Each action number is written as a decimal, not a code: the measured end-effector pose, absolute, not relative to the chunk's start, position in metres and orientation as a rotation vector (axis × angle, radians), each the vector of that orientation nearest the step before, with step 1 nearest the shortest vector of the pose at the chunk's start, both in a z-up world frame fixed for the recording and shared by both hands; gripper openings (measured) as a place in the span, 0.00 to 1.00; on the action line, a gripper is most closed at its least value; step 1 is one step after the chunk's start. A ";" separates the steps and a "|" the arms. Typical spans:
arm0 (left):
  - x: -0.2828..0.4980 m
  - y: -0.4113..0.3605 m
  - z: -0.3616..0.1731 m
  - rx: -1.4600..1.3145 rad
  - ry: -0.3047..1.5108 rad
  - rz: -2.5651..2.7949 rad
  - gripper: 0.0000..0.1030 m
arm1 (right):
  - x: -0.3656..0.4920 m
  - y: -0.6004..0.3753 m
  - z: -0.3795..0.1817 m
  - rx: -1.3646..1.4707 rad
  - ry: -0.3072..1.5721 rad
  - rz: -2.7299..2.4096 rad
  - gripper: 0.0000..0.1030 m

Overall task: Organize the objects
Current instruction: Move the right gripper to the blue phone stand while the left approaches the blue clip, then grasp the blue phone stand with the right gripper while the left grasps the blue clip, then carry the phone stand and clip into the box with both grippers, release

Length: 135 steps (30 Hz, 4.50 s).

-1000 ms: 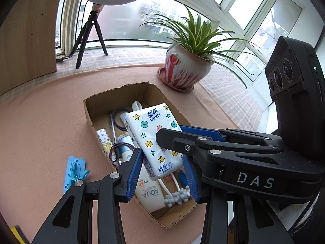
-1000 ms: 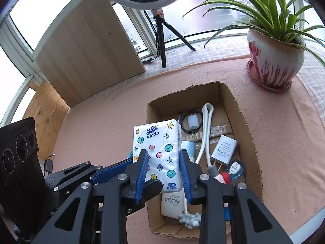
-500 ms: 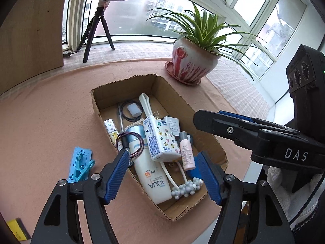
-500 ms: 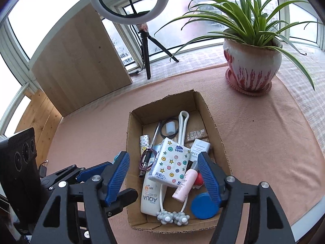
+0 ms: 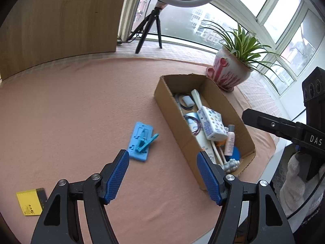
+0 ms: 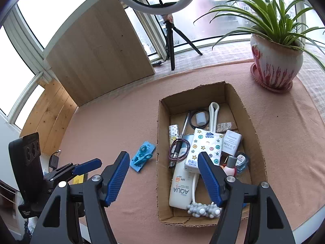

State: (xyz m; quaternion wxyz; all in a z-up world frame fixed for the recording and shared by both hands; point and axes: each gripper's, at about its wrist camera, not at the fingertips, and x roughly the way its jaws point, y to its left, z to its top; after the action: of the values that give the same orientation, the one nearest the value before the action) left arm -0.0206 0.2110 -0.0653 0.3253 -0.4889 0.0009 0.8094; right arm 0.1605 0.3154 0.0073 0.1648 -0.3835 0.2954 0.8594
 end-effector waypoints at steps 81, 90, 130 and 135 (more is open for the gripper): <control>-0.130 0.145 -0.162 -1.482 0.099 2.170 0.54 | 0.008 0.261 -0.119 -1.488 0.827 2.078 0.48; -0.127 0.141 -0.164 -1.473 0.105 2.187 0.31 | -0.008 0.239 -0.120 -1.546 0.605 2.163 0.34; -0.076 0.234 -0.068 -1.224 0.005 2.123 0.19 | 0.136 0.260 -0.015 -1.194 0.679 2.348 0.32; -0.072 0.271 -0.059 -1.188 0.042 2.094 0.19 | 0.163 0.290 -0.009 -1.150 0.674 2.301 0.32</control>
State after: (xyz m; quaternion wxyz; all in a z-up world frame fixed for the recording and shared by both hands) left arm -0.0724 0.2711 -0.0594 0.3584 -0.4607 0.0164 0.8118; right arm 0.1631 0.2898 -0.0087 0.2388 -0.4200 0.2461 0.8403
